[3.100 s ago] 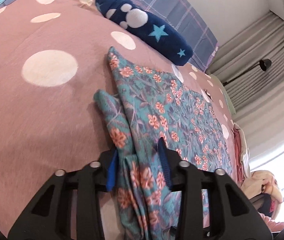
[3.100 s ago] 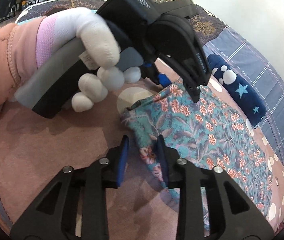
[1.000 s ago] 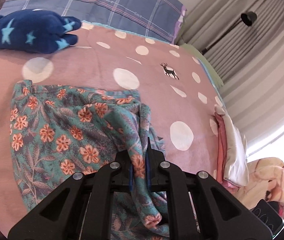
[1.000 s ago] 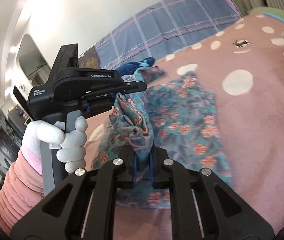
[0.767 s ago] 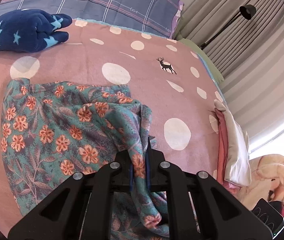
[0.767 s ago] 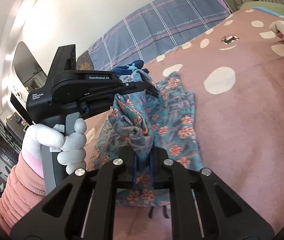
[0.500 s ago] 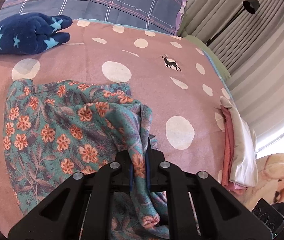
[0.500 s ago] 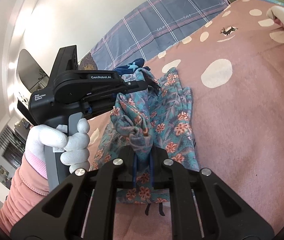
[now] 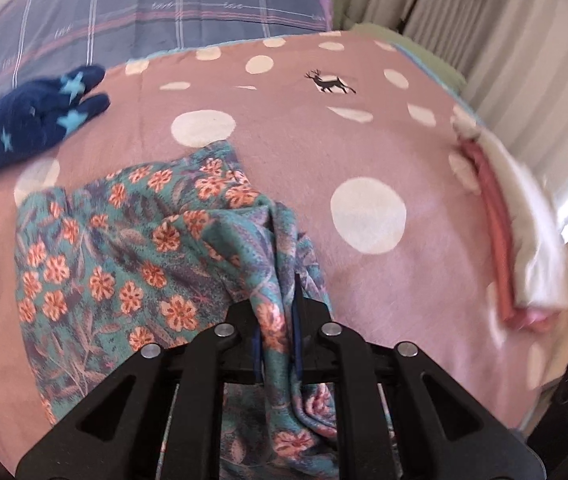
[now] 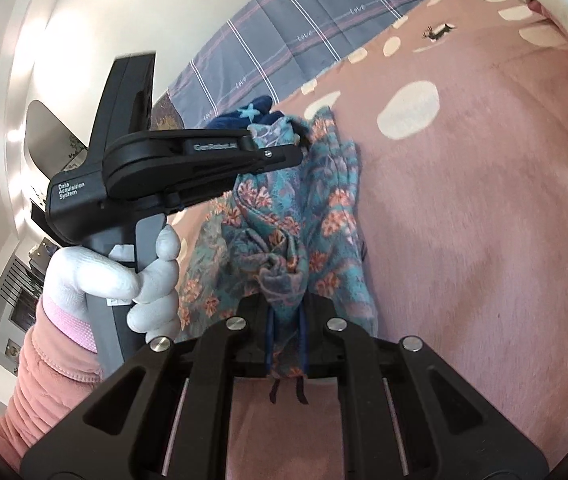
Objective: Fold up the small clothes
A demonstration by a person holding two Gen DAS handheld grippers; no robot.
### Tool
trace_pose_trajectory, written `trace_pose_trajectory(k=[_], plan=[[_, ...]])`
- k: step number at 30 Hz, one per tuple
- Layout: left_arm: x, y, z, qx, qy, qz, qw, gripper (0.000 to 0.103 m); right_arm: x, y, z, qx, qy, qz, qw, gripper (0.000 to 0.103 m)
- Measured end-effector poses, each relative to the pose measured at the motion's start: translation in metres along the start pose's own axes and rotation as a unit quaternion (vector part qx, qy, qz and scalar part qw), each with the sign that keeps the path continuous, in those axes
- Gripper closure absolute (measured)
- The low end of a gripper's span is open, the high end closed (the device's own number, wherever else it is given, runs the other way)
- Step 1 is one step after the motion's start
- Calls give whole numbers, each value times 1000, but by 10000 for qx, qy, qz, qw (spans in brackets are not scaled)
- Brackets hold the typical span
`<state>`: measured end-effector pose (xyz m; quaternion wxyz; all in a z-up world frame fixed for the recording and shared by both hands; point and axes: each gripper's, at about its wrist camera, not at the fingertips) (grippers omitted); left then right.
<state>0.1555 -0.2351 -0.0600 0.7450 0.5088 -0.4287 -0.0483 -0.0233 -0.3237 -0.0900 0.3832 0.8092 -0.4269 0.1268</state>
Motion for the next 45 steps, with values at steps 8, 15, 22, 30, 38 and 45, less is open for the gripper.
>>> trace_pose_trajectory(k=[8, 15, 22, 30, 38, 45], plan=[[-17, 68, -7, -231, -23, 776, 9967, 65, 0, -2, 14, -68, -166, -185, 9997, 94], [-101, 124, -45, 270, -421, 803, 9955, 64, 0, -6, 23, 85, -325, -399, 9986, 90], [-174, 101, -73, 790, -352, 34, 9962, 61, 2, -4, 24, 163, -182, -618, 9978, 85], [-190, 111, -84, 1038, -209, 253, 9941, 59, 34, 16, 10, -272, 386, -620, 9970, 65], [-146, 140, -68, 215, -453, 1208, 9914, 60, 100, 1, 0, -332, 473, -254, 9980, 57], [-120, 72, -61, 37, -759, 524, 9957, 60, 151, -56, 17, 0, -242, -653, 9976, 57]])
Point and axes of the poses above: each gripper's, at about its wrist camera, not at the fingertips, and y roughly against the way its jaws point, z to its right, x to its top, and after that the axes turned 5 degrees about -y, right-handed
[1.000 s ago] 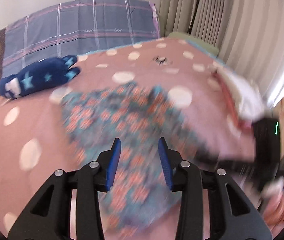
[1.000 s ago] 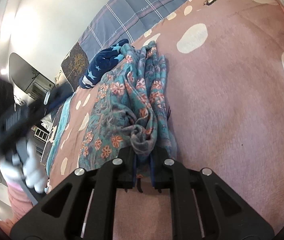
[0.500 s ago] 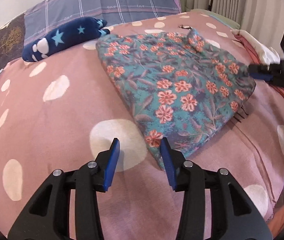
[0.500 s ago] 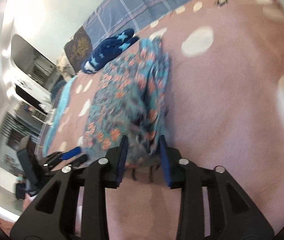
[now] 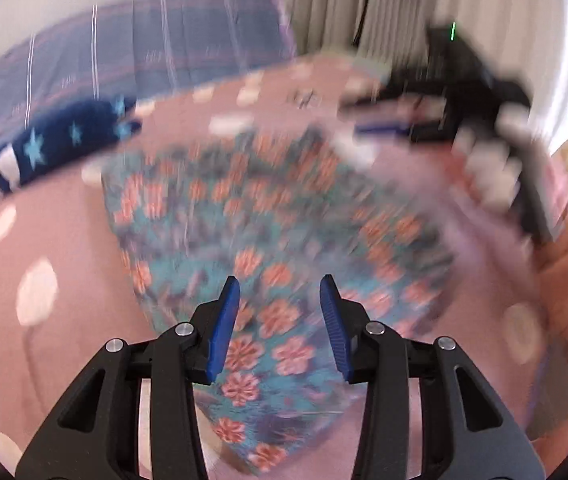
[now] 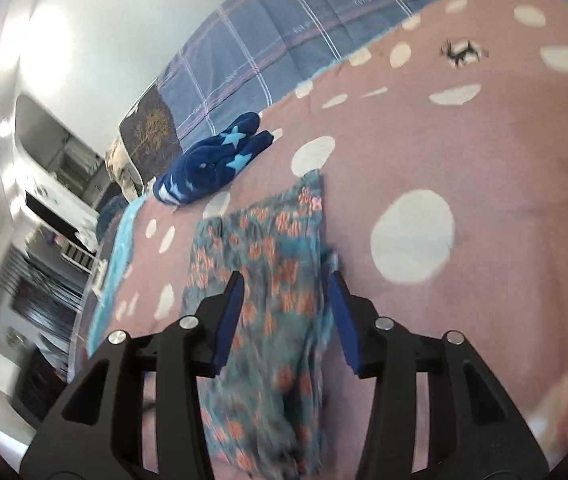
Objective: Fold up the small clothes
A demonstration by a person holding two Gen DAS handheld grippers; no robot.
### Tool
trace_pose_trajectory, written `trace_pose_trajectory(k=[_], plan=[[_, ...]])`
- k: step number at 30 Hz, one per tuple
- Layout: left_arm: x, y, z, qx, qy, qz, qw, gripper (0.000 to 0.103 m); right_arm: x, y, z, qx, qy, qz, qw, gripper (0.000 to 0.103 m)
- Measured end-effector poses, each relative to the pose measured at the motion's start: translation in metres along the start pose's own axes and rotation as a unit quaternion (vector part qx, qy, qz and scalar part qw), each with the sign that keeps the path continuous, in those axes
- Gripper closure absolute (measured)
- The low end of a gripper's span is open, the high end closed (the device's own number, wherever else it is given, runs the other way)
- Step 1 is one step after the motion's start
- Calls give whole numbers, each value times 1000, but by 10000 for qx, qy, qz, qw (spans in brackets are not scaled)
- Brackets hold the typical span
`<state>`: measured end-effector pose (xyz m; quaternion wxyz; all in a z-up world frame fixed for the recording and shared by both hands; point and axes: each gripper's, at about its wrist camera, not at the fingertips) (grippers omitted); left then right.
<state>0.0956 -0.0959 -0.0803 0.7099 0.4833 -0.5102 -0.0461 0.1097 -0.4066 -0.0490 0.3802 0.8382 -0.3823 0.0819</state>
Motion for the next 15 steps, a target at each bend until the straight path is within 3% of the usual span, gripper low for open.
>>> trace_pose_trajectory(k=[1, 5, 10, 15], plan=[[-6, -13, -1, 45, 39, -251, 9997, 60, 11, -9, 6, 68, -165, -124, 9998, 57], [-18, -11, 4, 70, -68, -19, 10000, 60, 32, -27, 23, 167, -513, -298, 9981, 57], [-20, -11, 0, -85, 81, 42, 9999, 60, 45, -62, 42, 161, -911, -843, 9921, 56], [-20, -13, -3, -184, 113, 29, 9998, 60, 53, -92, 34, 1082, -1089, -1408, 9781, 56]])
Point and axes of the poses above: each gripper's, at about its wrist camera, not at the fingertips, and y roughly against the way its jaws point, z to its right, x to its top, and after that the axes turned 5 degrees about -y, right-handed
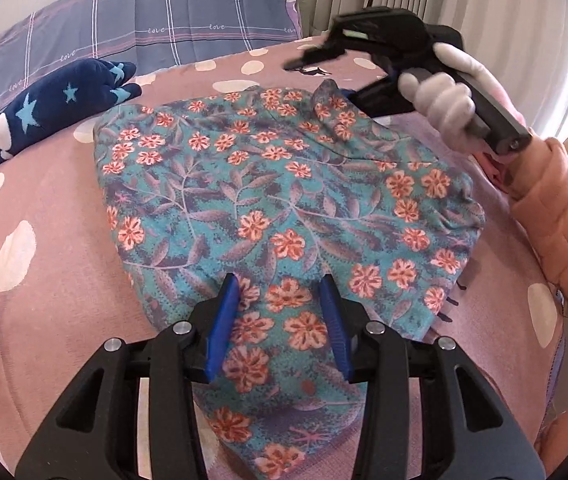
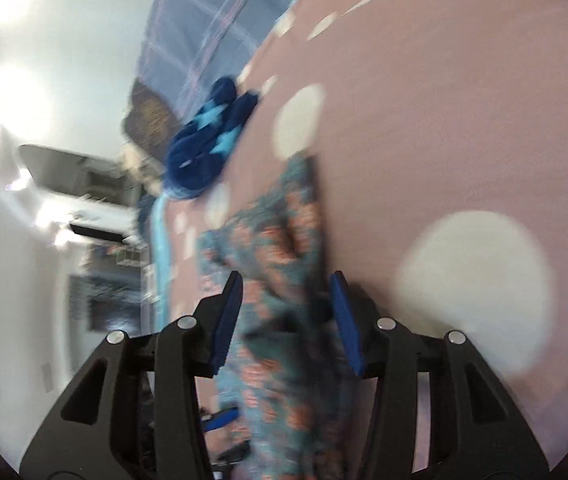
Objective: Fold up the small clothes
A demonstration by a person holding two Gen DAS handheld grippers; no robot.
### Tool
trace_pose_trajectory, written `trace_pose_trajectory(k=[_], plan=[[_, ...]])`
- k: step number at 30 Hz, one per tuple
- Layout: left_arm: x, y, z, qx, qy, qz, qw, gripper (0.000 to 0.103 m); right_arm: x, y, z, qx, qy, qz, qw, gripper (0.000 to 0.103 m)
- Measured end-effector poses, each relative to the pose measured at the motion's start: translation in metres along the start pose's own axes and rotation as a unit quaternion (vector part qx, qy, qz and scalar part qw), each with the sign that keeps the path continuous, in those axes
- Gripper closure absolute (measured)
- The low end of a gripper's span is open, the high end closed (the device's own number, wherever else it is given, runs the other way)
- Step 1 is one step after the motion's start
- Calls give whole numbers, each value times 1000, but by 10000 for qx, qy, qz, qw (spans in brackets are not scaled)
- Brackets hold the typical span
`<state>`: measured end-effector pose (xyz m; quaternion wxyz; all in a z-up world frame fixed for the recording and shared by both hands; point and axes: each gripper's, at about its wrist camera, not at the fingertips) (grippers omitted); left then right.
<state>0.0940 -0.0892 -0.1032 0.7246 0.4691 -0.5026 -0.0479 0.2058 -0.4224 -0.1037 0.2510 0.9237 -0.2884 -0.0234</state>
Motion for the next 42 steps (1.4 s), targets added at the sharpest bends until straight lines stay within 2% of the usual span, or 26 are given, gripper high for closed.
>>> trace_pose_trajectory(k=[6, 8, 10, 11, 12, 14, 15, 16, 18, 20, 22, 24, 26, 29, 31, 32, 33, 36, 38, 40, 42], plan=[[1, -2, -4, -66, 49, 37, 10000, 60, 22, -21, -26, 0, 176, -2, 9998, 57], [1, -2, -4, -71, 51, 43, 10000, 60, 25, -25, -37, -153, 393, 99, 9991, 66], [1, -2, -4, -87, 63, 53, 9999, 60, 23, -26, -45, -271, 575, 155, 9979, 87], [1, -2, -4, -94, 65, 57, 9999, 60, 19, -23, -51, -296, 771, 189, 9964, 88], [0, -2, -4, -99, 69, 60, 9999, 60, 16, -21, -54, -348, 906, 220, 9950, 87], [1, -2, -5, -111, 72, 62, 9999, 59, 9, -15, -59, -767, 1196, 337, 9893, 86], [0, -2, -5, -127, 72, 63, 9999, 59, 8, -12, -58, -993, 1263, 393, 9862, 79], [0, -2, -5, -141, 71, 66, 9999, 58, 8, -10, -56, -1128, 1282, 419, 9844, 73], [0, -2, -4, -153, 64, 69, 9998, 57, 11, -5, -46, -1318, 1184, 419, 9833, 67], [0, -2, -4, -153, 55, 69, 9998, 57, 14, -8, -34, -1413, 966, 292, 9848, 66], [0, -2, -4, -150, 49, 76, 9998, 57, 14, -13, -27, -1348, 765, 142, 9878, 68], [0, -2, -4, -153, 51, 72, 9998, 57, 6, -21, -31, -817, 738, -112, 9939, 73], [1, -2, -4, -155, 53, 67, 9998, 56, -8, -28, -48, -369, 1096, -335, 9927, 73], [0, -1, -3, -132, 35, 69, 9999, 56, -39, -36, -80, -155, 2036, -612, 9770, 71], [0, -1, -3, -126, 32, 82, 9999, 56, -52, -31, -92, -324, 2647, -414, 9629, 70], [-1, -1, -3, -130, 35, 88, 9999, 56, -50, -27, -91, -416, 2649, -273, 9630, 70], [-1, -1, -4, -138, 41, 93, 9999, 56, -42, -22, -85, -531, 2449, -113, 9680, 69], [-3, 0, -4, -148, 46, 102, 9998, 56, -14, -11, -58, -658, 1637, 194, 9841, 68], [-3, 0, -5, -152, 50, 99, 9998, 56, 0, -6, -39, -707, 1169, 311, 9901, 68], [-2, 1, -5, -143, 58, 73, 9999, 56, 7, -6, -25, -667, 839, 303, 9938, 68], [1, 4, -4, -112, 43, 59, 9999, 56, 8, -5, -20, -744, 776, 337, 9936, 68]])
Point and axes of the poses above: each gripper's, at about its wrist camera, not at the fingertips, and y roughly against the way its jaws point, z to its right, x to its top, and after that the axes turned 5 degrees about -y, right-handed
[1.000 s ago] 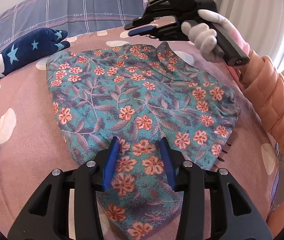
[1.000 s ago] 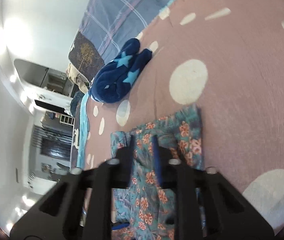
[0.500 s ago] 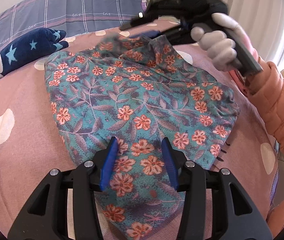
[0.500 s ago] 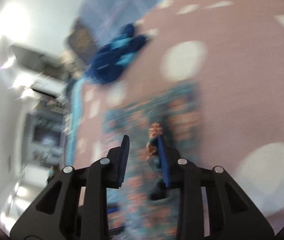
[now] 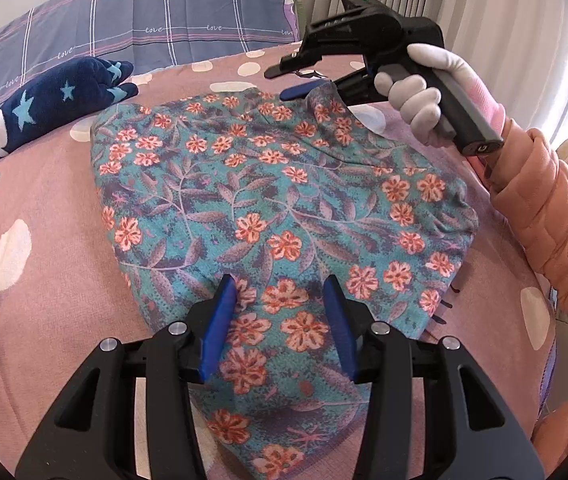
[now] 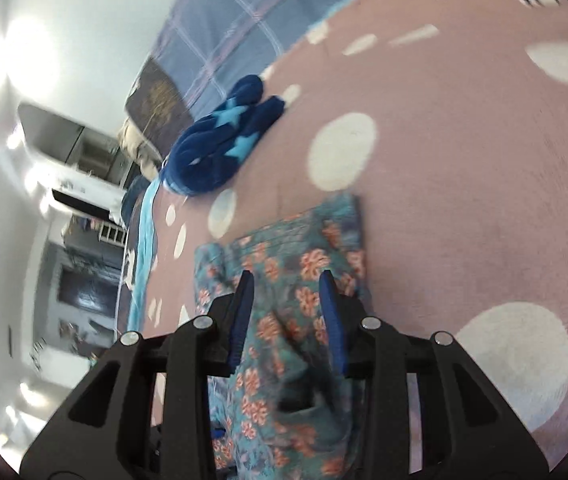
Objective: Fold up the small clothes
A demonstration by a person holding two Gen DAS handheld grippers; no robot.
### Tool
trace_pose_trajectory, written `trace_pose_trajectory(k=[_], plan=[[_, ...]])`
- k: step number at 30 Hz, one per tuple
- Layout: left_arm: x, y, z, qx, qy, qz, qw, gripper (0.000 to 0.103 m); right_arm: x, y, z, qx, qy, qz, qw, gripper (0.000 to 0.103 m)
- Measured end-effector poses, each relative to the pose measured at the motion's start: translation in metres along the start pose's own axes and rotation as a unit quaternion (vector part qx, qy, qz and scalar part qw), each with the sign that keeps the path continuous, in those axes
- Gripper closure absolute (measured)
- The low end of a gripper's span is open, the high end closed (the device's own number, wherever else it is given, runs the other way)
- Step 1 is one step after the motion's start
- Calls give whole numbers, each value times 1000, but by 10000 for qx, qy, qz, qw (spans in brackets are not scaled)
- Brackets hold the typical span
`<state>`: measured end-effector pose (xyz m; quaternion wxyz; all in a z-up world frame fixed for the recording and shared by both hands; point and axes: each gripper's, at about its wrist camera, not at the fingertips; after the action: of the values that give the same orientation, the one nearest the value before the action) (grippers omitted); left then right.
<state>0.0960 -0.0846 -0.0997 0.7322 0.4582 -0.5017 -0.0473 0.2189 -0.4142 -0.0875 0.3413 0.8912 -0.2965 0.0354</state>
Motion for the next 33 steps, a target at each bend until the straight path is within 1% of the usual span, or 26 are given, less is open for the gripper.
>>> trace_pose_trajectory(k=[2, 5, 6, 7, 8, 10, 11, 13, 14, 16, 18, 19, 20, 21, 22, 23, 24, 26, 27, 28, 30, 31, 32, 33], plan=[[7, 5, -2, 0, 6, 0, 10000, 57, -1, 1, -2, -166, 117, 68, 9998, 68], [24, 20, -11, 10, 47, 302, 9995, 57, 0, 11, -11, -408, 376, 395, 9977, 68], [27, 21, -13, 57, 54, 338, 9994, 57, 2, 10, -16, -416, 440, 487, 9970, 68], [29, 19, -16, 120, 65, 318, 9994, 57, 4, 11, -17, -453, 473, 528, 9965, 68], [29, 15, -19, 180, 85, 236, 9995, 57, 6, 10, -18, -650, 489, 537, 9952, 68], [21, -5, -21, 258, 171, -127, 9994, 57, 9, 3, -14, -1142, 431, 419, 9916, 65], [17, -13, -21, 269, 169, -222, 9992, 57, 10, -4, -9, -1146, 316, 214, 9927, 65], [13, -16, -16, 387, -19, -115, 9992, 57, 10, -16, 1, -684, -40, -233, 9974, 65], [14, -16, -15, 407, -32, -138, 9991, 57, 10, -22, 5, -358, -263, -385, 9983, 65], [16, -18, -14, 421, -57, -184, 9989, 57, 11, -26, 2, -92, -332, -388, 9987, 65], [15, -17, -12, 452, -81, -169, 9988, 57, 15, -26, -11, 185, -168, -218, 9994, 66], [15, -17, -11, 464, -85, -154, 9988, 57, 17, -26, -17, 291, -102, -119, 9995, 72], [13, -17, -13, 464, -78, -139, 9988, 57, 19, -23, -26, 340, 18, 83, 9994, 75], [13, -16, -13, 459, -59, -119, 9989, 57, 20, -21, -34, 301, 130, 219, 9992, 84], [13, -15, -12, 455, -48, -108, 9989, 57, 20, -19, -42, 216, 307, 410, 9985, 90], [11, -13, -10, 452, -41, -96, 9989, 57, 20, -15, -47, 127, 454, 580, 9972, 90], [11, -13, -10, 445, -37, -90, 9990, 57, 20, -12, -52, -86, 603, 789, 9950, 91], [10, -13, -10, 446, -40, -84, 9990, 57, 18, -4, -55, -806, 829, 1227, 9857, 91], [10, -13, -10, 450, -44, -80, 9989, 57, 17, 1, -54, -973, 917, 1297, 9825, 91], [10, -13, -11, 449, -46, -77, 9990, 56, 15, 1, -54, -1015, 982, 1267, 9818, 91], [11, -14, -12, 441, -41, -76, 9990, 56, 6, 0, -56, -799, 1199, 965, 9848, 91], [11, -14, -13, 441, -43, -76, 9990, 56, -3, -5, -61, -610, 1468, 660, 9851, 89], [11, -14, -13, 446, -47, -76, 9990, 56, -9, -8, -65, -532, 1653, 440, 9838, 86], [11, -15, -13, 456, -57, -78, 9989, 56, -16, -11, -65, -550, 1845, 242, 9810, 82]])
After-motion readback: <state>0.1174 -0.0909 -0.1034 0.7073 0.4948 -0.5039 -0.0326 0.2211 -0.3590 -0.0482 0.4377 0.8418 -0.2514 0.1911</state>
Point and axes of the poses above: each gripper's, at about its wrist camera, not at the fingertips, and y roughly against the way its jaws point, z to its right, x to its top, and after that the axes turned 5 degrees about -y, right-handed
